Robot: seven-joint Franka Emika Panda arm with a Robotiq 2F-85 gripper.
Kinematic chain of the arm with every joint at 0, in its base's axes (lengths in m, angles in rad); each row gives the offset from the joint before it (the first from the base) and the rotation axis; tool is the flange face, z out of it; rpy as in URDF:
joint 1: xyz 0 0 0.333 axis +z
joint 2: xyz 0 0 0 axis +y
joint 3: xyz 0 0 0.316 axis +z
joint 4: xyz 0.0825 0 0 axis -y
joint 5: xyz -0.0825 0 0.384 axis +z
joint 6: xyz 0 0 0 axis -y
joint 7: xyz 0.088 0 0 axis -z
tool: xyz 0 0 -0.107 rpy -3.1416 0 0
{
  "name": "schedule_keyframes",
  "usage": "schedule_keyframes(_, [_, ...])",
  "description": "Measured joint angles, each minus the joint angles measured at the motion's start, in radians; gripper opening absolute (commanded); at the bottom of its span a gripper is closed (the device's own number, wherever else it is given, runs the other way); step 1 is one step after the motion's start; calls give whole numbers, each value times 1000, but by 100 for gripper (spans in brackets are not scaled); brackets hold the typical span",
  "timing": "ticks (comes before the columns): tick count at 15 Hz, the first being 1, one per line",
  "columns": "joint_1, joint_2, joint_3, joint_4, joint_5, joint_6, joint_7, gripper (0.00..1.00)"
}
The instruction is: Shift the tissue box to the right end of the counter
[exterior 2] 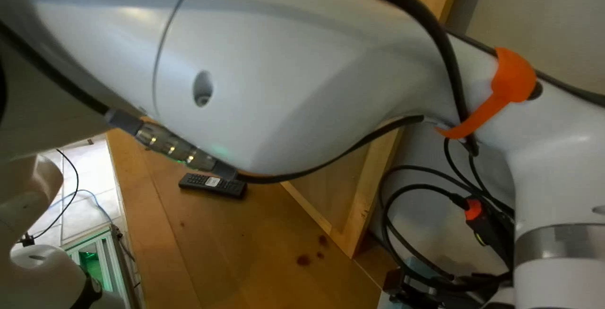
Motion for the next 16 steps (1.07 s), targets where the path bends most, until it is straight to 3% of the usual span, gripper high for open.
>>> schedule_keyframes(10, [-13,1,31,26,5,118,-6,95])
schedule_keyframes(12, [-14,-16,31,26,5,149,-17,100])
schedule_keyframes(16, [-15,-52,32,20,-5,164,-119,100])
